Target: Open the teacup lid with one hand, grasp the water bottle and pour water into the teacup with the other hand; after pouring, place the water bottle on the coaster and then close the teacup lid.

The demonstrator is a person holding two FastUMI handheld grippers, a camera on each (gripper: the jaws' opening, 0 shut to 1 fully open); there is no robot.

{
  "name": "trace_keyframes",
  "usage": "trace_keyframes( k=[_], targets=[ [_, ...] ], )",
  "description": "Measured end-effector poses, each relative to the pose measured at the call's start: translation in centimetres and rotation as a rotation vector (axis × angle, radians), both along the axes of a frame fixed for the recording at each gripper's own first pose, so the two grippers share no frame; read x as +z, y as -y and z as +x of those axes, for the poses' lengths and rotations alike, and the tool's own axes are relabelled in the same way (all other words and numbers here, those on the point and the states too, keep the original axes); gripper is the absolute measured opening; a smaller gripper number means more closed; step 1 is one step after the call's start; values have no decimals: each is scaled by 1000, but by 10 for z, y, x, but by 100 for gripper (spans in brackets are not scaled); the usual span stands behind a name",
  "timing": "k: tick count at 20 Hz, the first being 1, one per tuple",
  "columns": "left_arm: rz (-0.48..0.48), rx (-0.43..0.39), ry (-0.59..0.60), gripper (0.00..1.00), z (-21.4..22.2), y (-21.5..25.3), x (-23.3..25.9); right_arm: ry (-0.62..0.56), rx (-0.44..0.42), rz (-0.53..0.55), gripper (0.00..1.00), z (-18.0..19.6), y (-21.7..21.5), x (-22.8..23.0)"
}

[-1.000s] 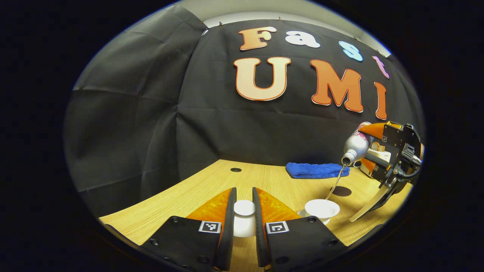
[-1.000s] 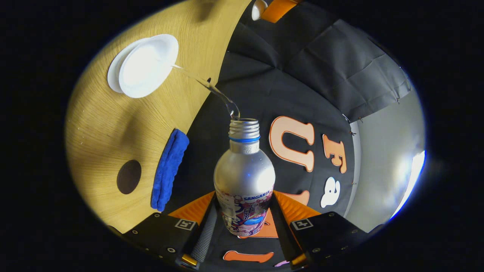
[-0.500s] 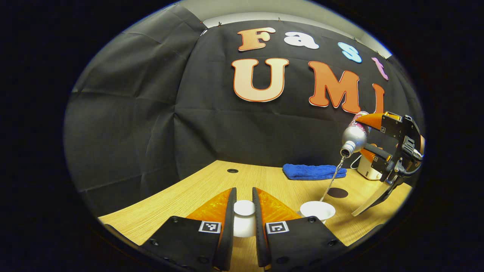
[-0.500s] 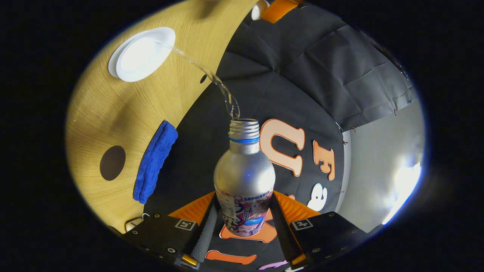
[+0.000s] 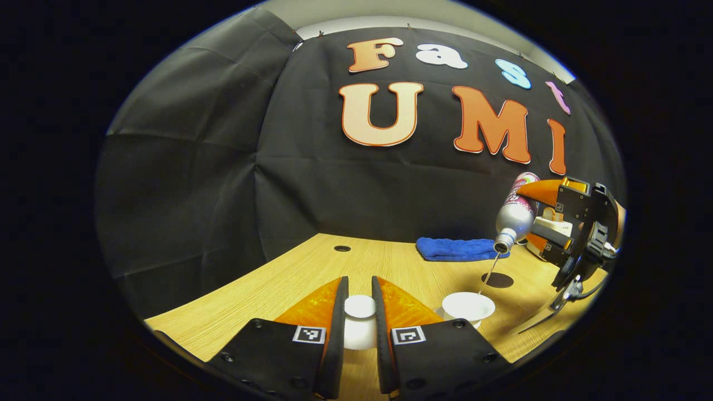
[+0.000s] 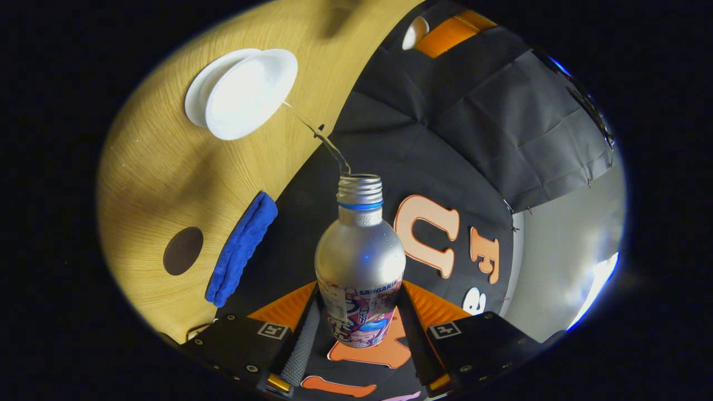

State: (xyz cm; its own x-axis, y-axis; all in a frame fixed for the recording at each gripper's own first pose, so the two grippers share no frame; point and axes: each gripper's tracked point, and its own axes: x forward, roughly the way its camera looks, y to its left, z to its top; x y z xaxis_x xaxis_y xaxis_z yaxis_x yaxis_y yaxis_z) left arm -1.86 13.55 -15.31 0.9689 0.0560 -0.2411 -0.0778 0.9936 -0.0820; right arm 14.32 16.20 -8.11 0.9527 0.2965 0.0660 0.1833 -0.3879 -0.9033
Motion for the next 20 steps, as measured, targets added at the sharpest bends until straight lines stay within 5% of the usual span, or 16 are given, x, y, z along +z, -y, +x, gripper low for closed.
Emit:
trace_keyframes(
  k=[11, 20],
  targets=[
    [8, -13, 6, 29, -2, 5, 5, -83, 29, 46, 77, -8, -17, -37],
    [-3, 0, 2, 29, -4, 2, 1, -295, -13, 352, 77, -7, -17, -70]
  ],
)
